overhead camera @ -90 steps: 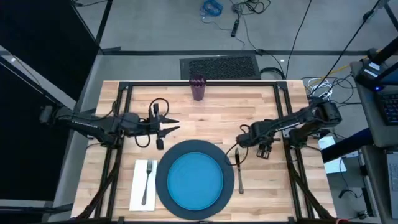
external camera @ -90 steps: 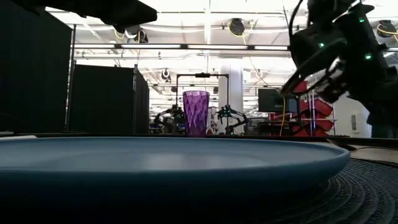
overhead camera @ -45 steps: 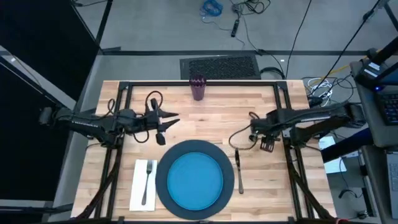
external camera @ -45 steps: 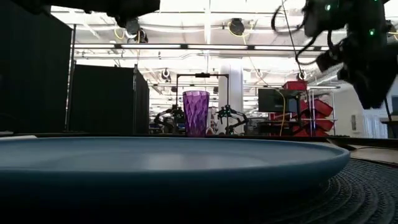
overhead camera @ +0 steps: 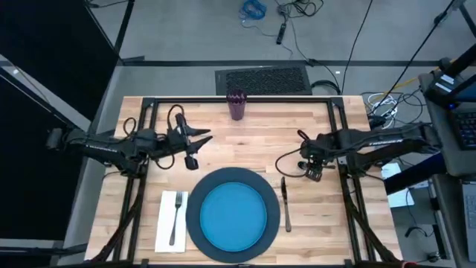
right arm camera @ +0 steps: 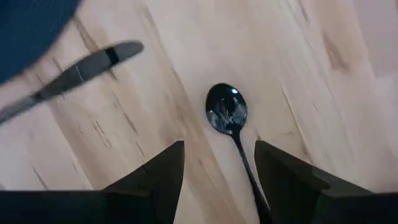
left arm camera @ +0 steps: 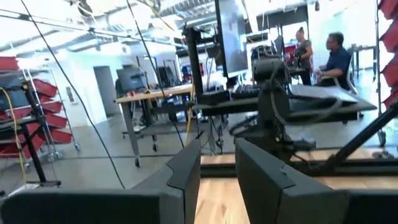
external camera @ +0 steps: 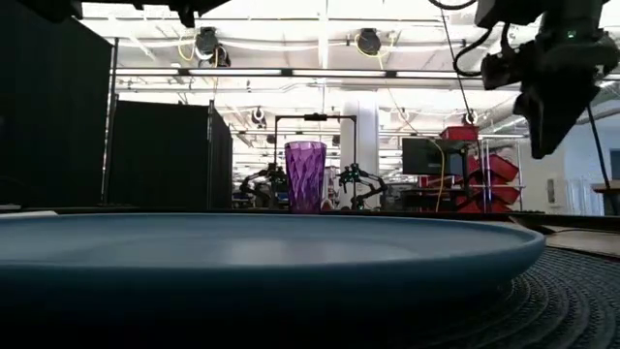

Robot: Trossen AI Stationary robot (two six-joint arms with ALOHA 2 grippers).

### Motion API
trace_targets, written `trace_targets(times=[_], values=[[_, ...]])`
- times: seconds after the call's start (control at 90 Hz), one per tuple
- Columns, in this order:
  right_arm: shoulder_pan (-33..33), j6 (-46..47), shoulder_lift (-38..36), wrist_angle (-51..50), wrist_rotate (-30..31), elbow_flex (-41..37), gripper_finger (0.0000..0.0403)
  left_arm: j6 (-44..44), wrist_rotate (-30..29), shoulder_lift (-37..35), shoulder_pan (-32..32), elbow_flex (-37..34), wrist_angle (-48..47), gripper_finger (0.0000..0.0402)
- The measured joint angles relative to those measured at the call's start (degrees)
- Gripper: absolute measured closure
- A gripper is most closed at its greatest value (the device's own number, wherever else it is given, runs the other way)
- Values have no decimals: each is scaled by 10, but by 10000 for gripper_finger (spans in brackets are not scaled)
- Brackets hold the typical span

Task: Set table place
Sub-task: Move the black spoon to the right of the black table knife

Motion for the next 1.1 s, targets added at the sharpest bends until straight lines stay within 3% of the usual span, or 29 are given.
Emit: trace_targets(times=[0.322,0.778,1.1], values=[[7,4,11,-9,-27,-75,222,-4,-1,0,0,0,-20,317],[5,37,15,13,-8,-75,222,-4,-41,0,0,0,-28,317],[5,105,73,21,5,-101,222,-4,-41,0,-1,0,-28,317]])
